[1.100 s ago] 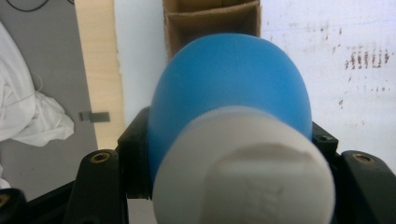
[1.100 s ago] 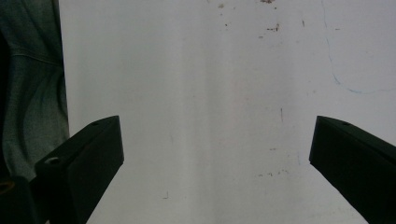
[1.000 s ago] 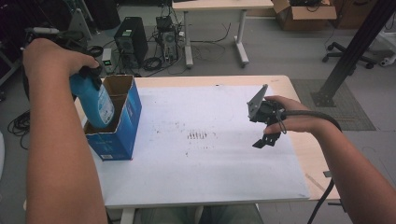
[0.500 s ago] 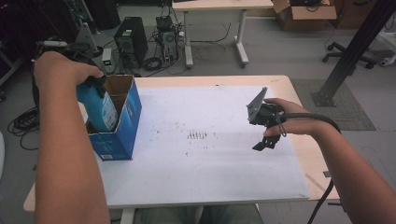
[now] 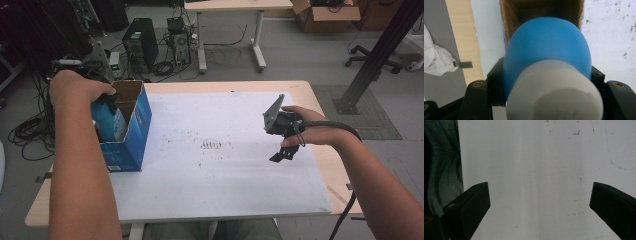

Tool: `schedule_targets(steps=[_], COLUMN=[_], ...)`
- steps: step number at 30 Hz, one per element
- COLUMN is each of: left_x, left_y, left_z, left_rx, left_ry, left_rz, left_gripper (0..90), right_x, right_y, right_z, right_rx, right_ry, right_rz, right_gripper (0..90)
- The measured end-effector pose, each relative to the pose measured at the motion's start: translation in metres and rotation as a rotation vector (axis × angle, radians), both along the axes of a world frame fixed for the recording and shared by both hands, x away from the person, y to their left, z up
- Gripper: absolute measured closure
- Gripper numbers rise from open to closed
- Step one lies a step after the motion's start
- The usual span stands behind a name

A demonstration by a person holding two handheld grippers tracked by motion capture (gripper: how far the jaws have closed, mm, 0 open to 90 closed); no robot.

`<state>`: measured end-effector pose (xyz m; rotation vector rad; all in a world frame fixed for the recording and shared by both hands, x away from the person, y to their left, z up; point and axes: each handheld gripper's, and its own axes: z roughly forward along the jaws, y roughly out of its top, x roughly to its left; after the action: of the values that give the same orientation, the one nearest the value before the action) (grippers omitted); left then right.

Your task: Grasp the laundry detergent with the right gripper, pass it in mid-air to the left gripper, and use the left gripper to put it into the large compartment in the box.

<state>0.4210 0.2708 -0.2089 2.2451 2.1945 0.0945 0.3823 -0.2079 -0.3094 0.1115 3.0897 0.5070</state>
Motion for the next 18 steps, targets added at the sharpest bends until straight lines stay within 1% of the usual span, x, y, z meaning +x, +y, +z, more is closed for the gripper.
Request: schedule_targets(steps=[3, 9, 18], left_x=[0.002, 0.005, 0.008], left_y=[-0.001, -0.002, -0.003], left_z=[-0.007, -0.022, -0.037], left_rx=[0.003, -0.009, -0.002], left_ry=[0.005, 0.018, 0.032], left_rz=[-0.003, -0.002, 0.002], left_gripper=[37.8, 37.8, 37.8], right_x=[0.000, 0.000, 0.001], right_y=[0.000, 0.000, -0.001], right_z=[0.000, -0.001, -0.001], right_rx=[-0.005, -0.003, -0.006], right_ry=[-0.001, 0.005, 0.007], right_rz=[-0.005, -0.012, -0.011], right_gripper=[3.2, 3.3, 3.3])
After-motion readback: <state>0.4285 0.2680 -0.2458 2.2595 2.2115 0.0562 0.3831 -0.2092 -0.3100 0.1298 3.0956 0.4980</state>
